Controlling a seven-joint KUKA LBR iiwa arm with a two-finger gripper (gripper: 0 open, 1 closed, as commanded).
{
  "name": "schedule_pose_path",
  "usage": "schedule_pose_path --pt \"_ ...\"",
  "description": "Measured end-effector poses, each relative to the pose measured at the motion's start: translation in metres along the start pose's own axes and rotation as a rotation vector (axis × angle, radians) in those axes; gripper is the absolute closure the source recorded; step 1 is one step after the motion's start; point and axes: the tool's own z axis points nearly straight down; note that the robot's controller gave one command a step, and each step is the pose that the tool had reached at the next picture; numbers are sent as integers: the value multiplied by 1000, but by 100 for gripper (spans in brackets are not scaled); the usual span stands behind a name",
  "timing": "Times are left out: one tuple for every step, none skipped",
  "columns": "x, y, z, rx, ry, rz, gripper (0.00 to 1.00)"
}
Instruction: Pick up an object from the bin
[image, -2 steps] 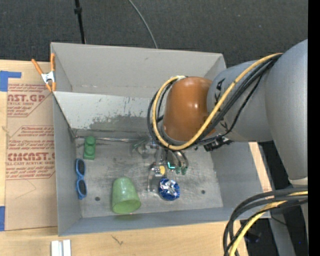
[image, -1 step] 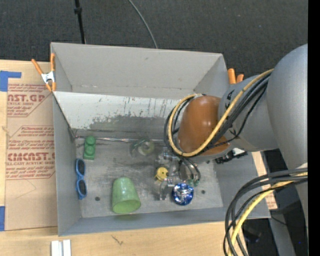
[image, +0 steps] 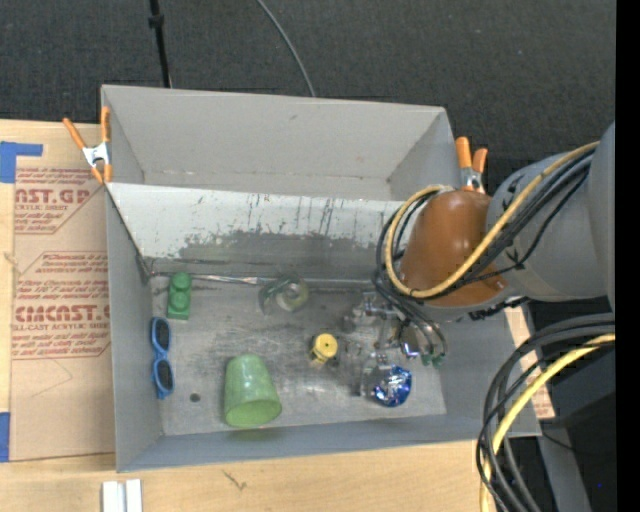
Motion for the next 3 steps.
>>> schedule_pose_path --pt "-2 43 1 2 -2 108 0" --pt "-3 42 0 1 -2 109 100" --pt "-2 28 -147 1 0 59 100"
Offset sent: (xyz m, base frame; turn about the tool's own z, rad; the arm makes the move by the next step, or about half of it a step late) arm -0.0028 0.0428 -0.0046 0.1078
